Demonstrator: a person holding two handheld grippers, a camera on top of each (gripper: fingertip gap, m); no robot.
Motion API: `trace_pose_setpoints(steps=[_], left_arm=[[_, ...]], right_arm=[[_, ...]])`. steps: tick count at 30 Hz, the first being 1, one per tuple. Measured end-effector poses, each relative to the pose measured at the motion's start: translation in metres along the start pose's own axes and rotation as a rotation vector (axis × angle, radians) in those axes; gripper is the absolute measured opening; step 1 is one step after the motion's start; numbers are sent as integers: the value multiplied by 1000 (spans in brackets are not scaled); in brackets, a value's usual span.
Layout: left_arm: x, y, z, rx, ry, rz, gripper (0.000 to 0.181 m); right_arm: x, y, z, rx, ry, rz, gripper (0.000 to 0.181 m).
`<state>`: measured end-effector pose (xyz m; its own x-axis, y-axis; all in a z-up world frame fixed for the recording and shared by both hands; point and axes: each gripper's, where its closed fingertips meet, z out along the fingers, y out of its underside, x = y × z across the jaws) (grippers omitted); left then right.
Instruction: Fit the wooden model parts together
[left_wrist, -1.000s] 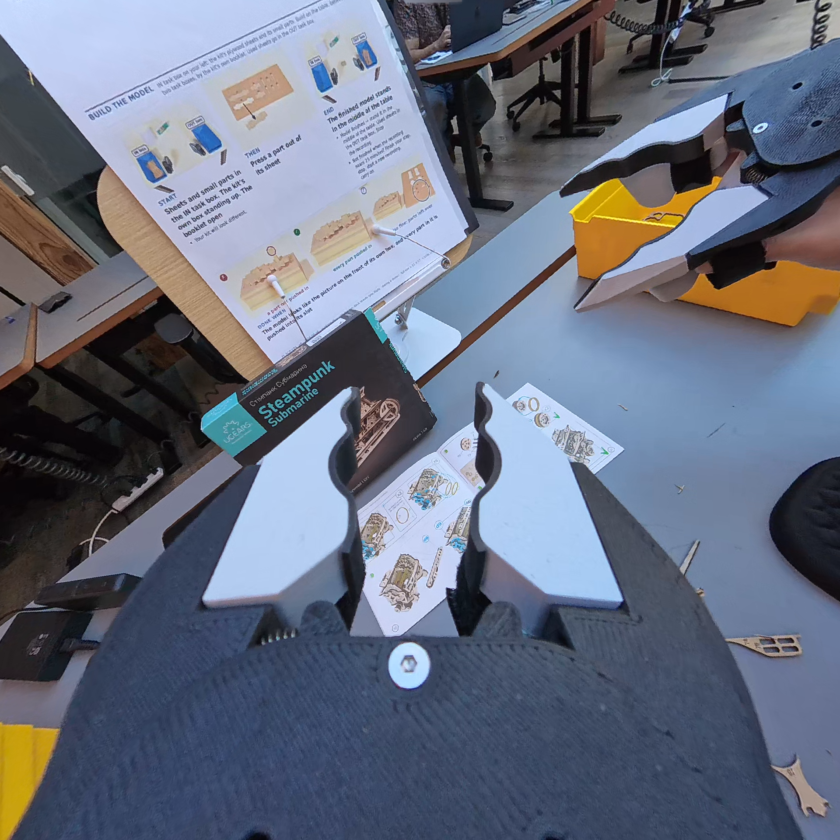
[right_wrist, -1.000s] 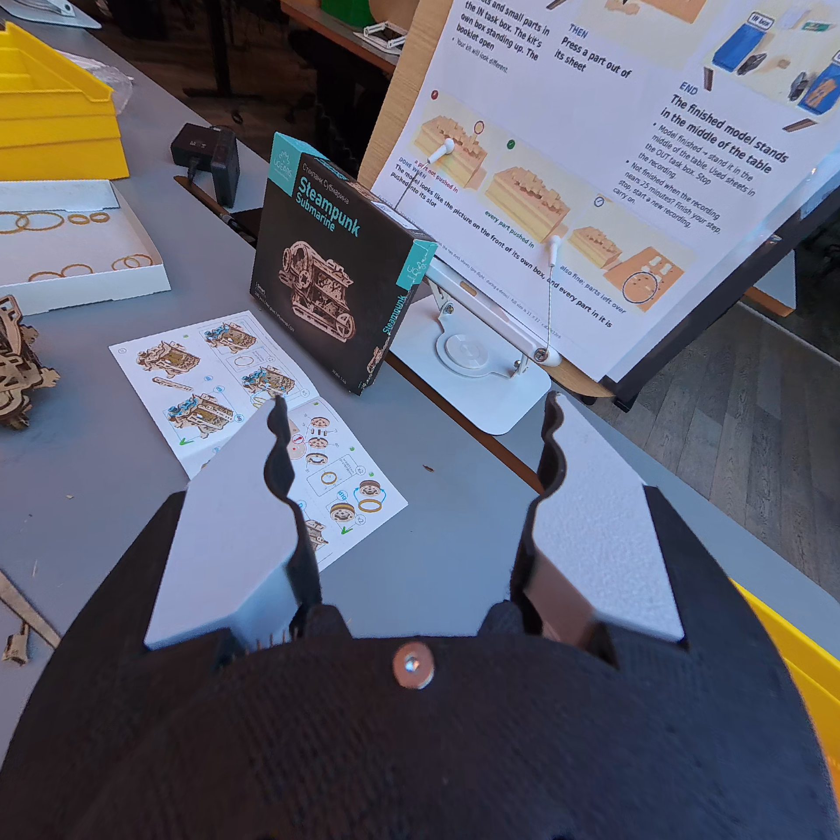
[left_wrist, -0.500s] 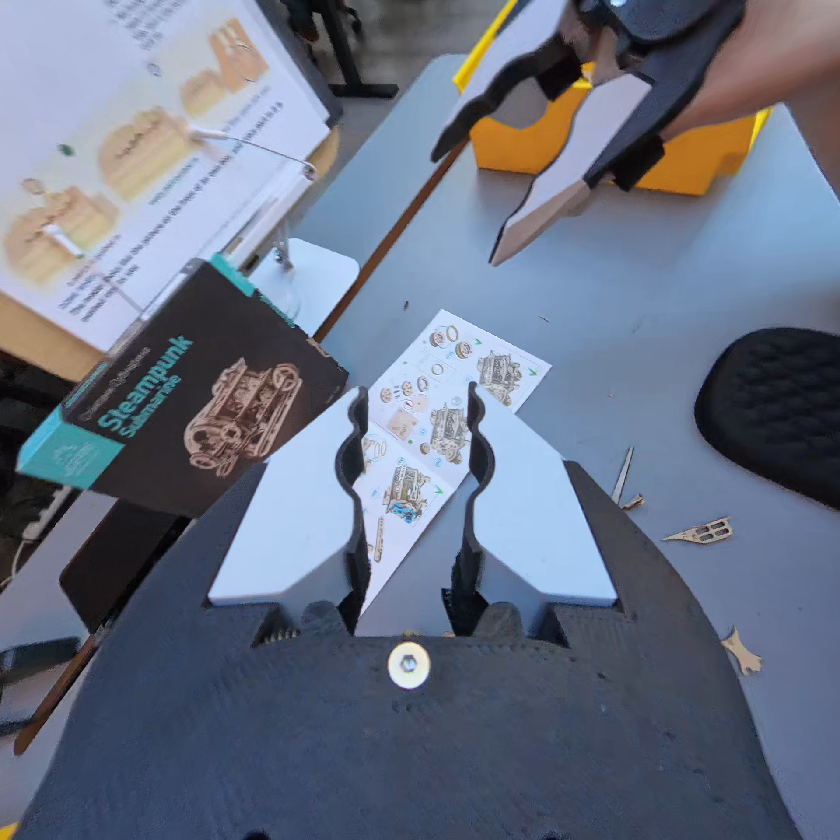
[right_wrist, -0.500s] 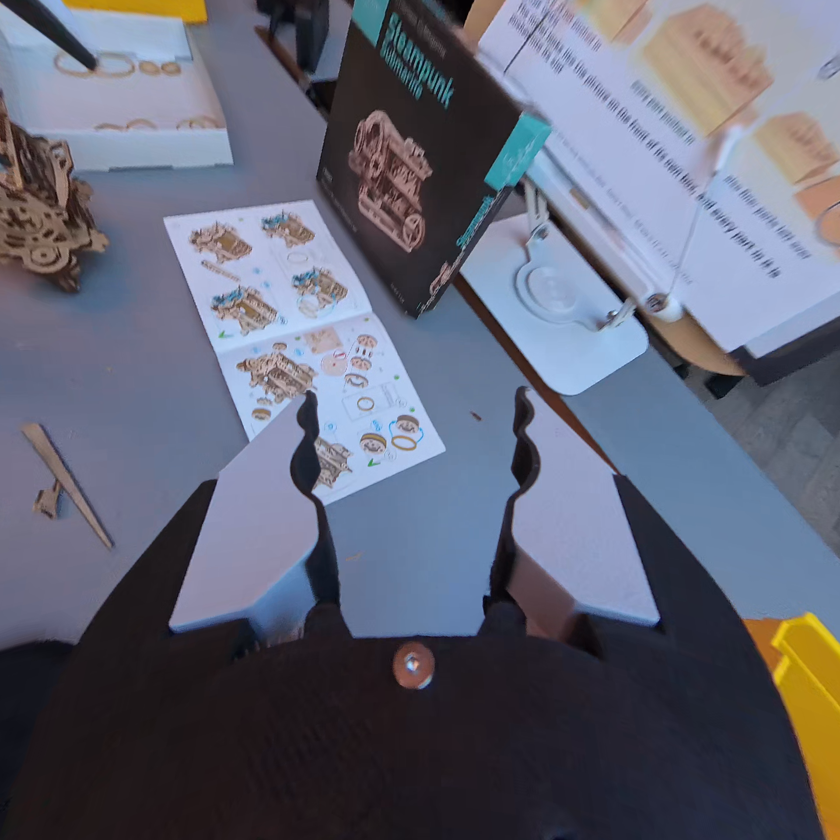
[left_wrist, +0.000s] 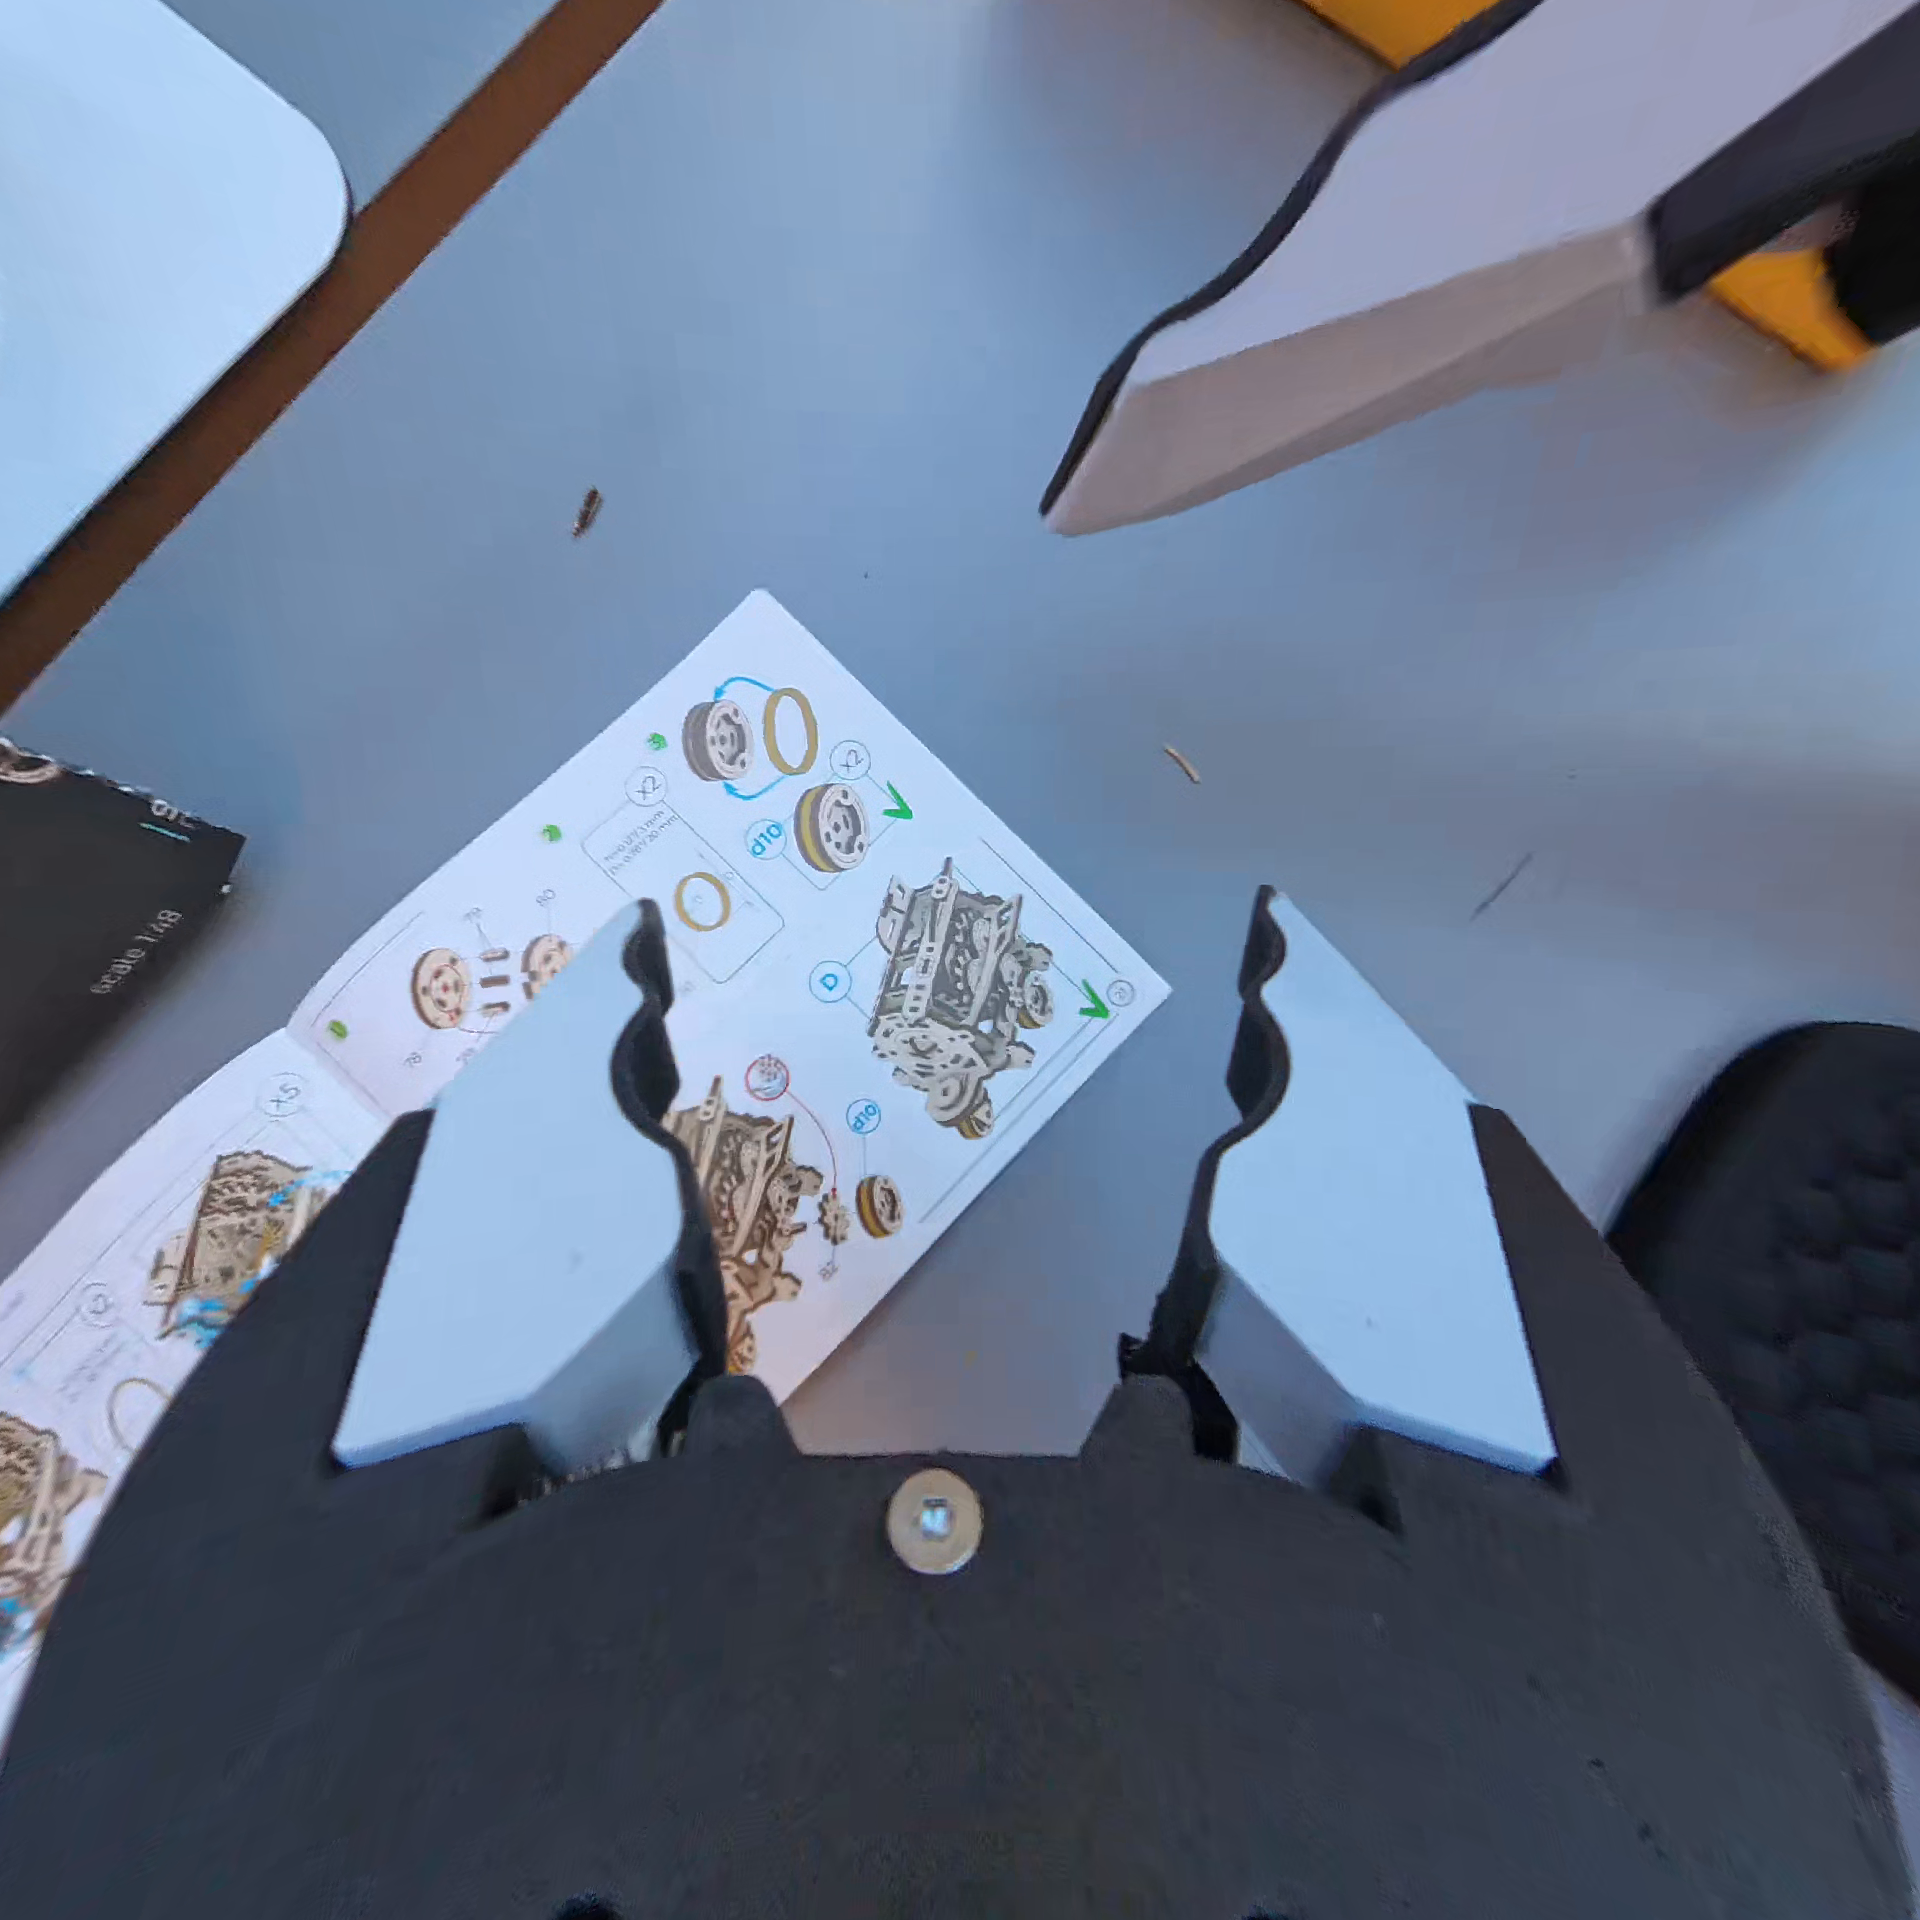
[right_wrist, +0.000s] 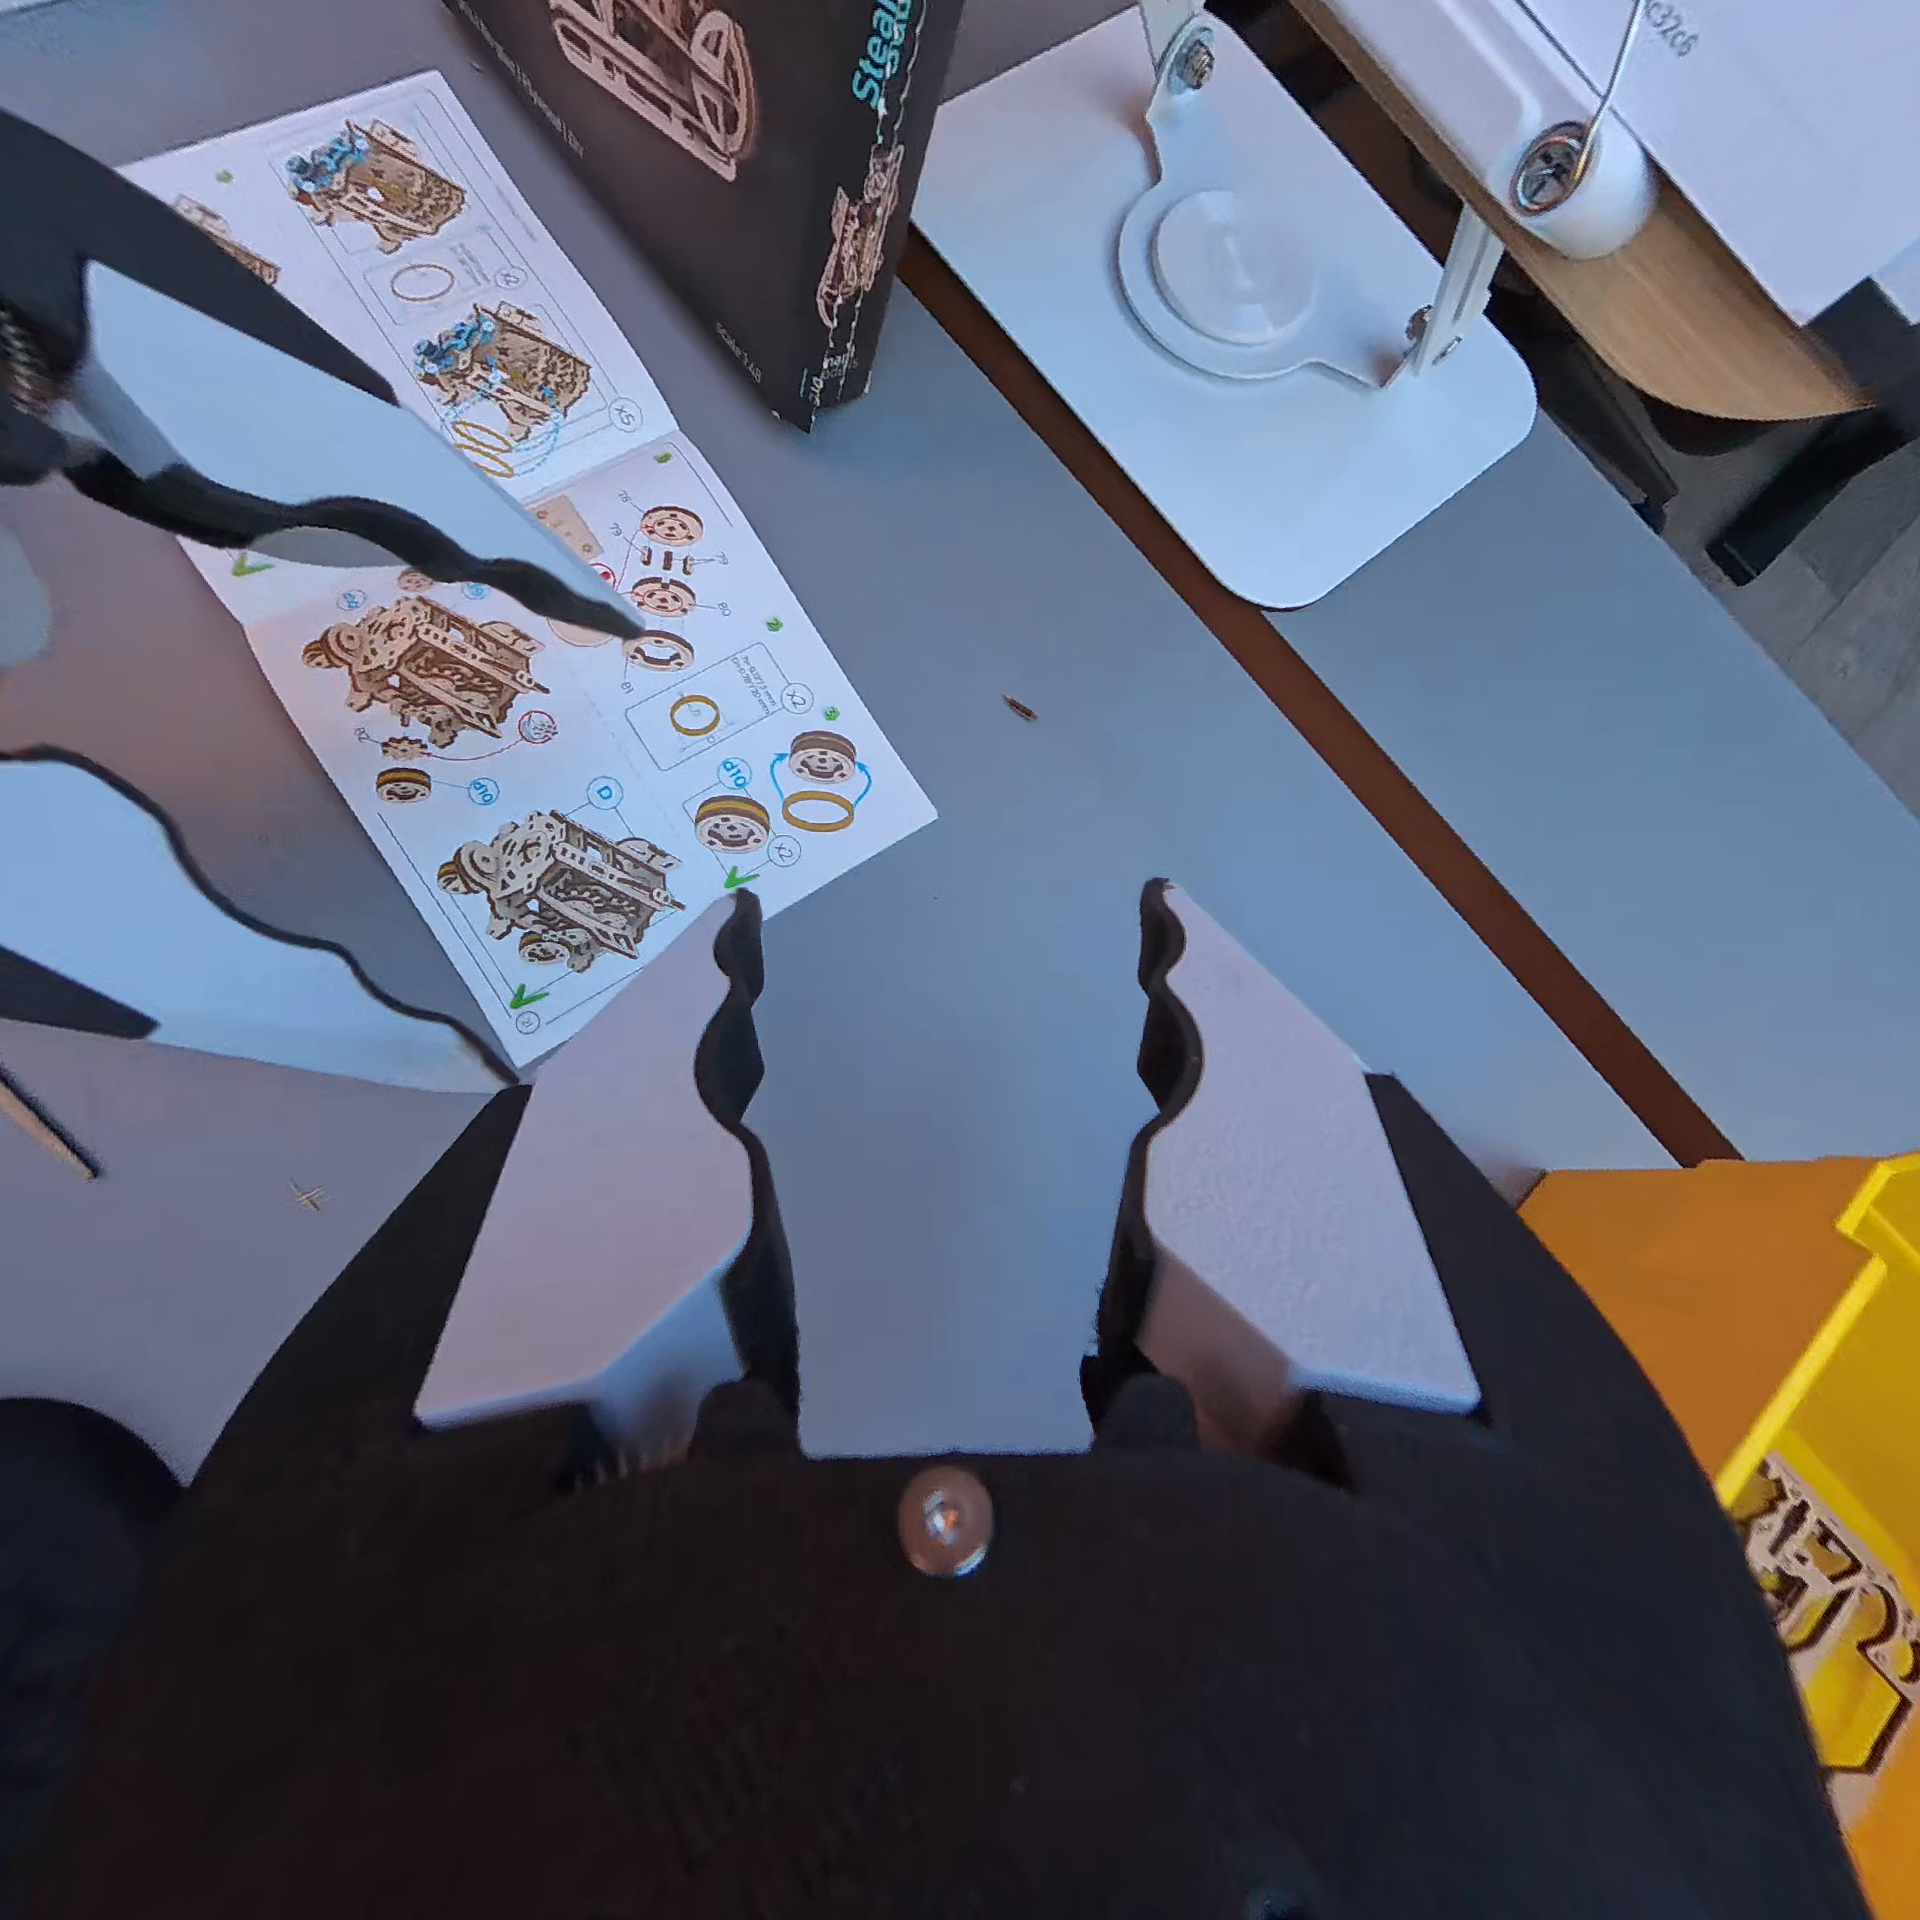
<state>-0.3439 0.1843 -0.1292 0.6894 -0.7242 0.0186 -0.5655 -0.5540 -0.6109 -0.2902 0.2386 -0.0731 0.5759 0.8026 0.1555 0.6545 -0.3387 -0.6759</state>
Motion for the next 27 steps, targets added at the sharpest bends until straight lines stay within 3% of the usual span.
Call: trace_pose_setpoints(steps=[1,3,8,15,22,27], left_arm=[[-8,4,7,-17,-69,12,115],[-20,13,16,-32,-177,32,111],[-12,31,25,-23,-125,3,107],[-9,34,25,107,-82,-28,103],[-9,33,24,142,-73,-23,101],[-17,34,20,180,-83,-37,83]], right_arm=[[1,-1,-2,2,6,-3,73],[0,-3,-7,10,15,-16,73],[-8,-12,-17,33,17,-55,75],[-12,-17,-21,59,4,-62,75],[-26,-11,2,21,-52,-58,75],[-39,-1,22,-31,-90,-75,75]])
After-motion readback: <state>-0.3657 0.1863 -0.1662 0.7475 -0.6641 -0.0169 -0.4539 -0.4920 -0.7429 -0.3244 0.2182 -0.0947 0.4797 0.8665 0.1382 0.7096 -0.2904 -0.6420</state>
